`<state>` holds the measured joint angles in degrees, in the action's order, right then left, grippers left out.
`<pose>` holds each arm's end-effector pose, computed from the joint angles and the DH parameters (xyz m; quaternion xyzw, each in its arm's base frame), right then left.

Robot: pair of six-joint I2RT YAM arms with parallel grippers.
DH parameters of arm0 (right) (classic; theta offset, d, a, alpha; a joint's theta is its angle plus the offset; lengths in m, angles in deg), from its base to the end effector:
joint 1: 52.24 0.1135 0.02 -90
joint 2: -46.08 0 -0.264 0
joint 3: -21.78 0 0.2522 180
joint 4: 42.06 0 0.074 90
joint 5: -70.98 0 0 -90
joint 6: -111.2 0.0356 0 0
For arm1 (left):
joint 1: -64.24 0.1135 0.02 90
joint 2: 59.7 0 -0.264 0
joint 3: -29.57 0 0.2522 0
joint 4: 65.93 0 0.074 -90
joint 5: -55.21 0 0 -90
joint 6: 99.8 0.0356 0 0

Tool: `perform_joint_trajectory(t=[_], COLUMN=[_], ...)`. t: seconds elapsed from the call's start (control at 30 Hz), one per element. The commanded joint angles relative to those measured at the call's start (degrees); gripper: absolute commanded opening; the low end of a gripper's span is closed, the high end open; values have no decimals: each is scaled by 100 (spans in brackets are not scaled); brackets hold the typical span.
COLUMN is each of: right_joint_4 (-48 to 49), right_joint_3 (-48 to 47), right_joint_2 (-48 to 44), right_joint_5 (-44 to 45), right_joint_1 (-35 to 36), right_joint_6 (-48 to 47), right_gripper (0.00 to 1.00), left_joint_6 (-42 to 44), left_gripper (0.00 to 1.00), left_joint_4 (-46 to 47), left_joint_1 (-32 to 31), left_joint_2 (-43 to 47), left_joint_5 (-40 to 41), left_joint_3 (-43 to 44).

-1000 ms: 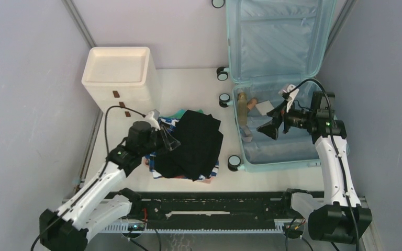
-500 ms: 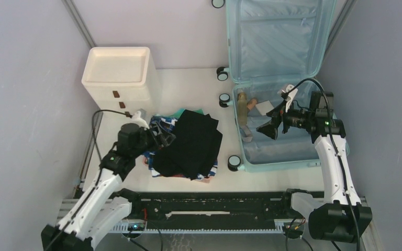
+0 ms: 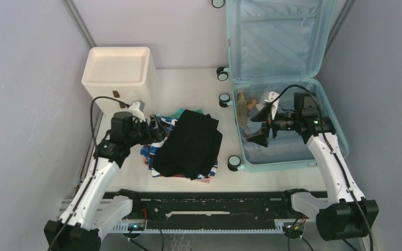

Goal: Open, take out, and arrange the luggage

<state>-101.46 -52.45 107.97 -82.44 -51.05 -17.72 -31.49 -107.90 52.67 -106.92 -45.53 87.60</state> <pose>0.2025 0.0361 0.3344 -0.4522 0.6777 0.3622 0.4528 0.1767 -0.0429 0.2982 -0.0307 0.8679 -0.2181 0.4453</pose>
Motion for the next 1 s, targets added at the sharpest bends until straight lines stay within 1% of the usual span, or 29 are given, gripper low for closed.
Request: perform_joint_trajectory(t=[0.0,0.07,0.1,0.13,0.23,0.27,0.3,0.37,0.5,0.6,0.63,0.67,0.73,0.83,0.9,0.97], right_joint_4=[676,1152,1185,1183,1356,1388,1430,1451,1467,1402,1367,1323,1304,1368,1476,1565], right_joint_3=[-127,-480,-883,-1239,-2015,-2149,-2244,-2330,-2347,-2332,-2311,-2289,-2220,-2127,-2057,-2007], right_joint_2=[211,674,994,1368,2287,2507,2702,3013,3384,3597,3636,3651,3636,3512,3359,3210], right_joint_5=[378,833,885,933,1793,2085,2283,2408,2603,2361,2247,2133,1945,1791,1766,1704], right_joint_1=[1138,1673,1891,2094,2663,2784,2861,2931,3011,3054,3080,3111,3152,3168,3168,3168], right_joint_6=[-608,-335,-142,145,1340,1552,1740,1968,2276,2400,2405,2398,2413,2485,2567,2670], right_gripper=[100,100,100,99,95,92,91,90,89,84,82,78,68,47,31,18], left_joint_6=[562,647,616,574,556,560,575,615,689,735,730,736,720,715,727,732], left_gripper=[84,84,83,83,82,80,79,76,65,57,55,54,48,32,22,12], left_joint_4=[-667,-788,-791,-716,-530,-528,-542,-585,-637,-642,-642,-642,-644,-734,-808,-870], left_joint_1=[40,36,40,41,36,36,40,36,41,41,37,41,40,39,41,48], left_joint_2=[-407,-601,-652,-681,-827,-950,-1048,-1244,-1573,-1717,-1723,-1716,-1660,-1559,-1495,-1413], left_joint_5=[-720,-776,-764,-813,-1037,-1059,-1100,-1184,-1356,-1595,-1654,-1707,-1765,-1798,-1793,-1779], left_joint_3=[215,165,112,25,-97,-88,-69,-11,73,99,99,99,112,174,230,282])
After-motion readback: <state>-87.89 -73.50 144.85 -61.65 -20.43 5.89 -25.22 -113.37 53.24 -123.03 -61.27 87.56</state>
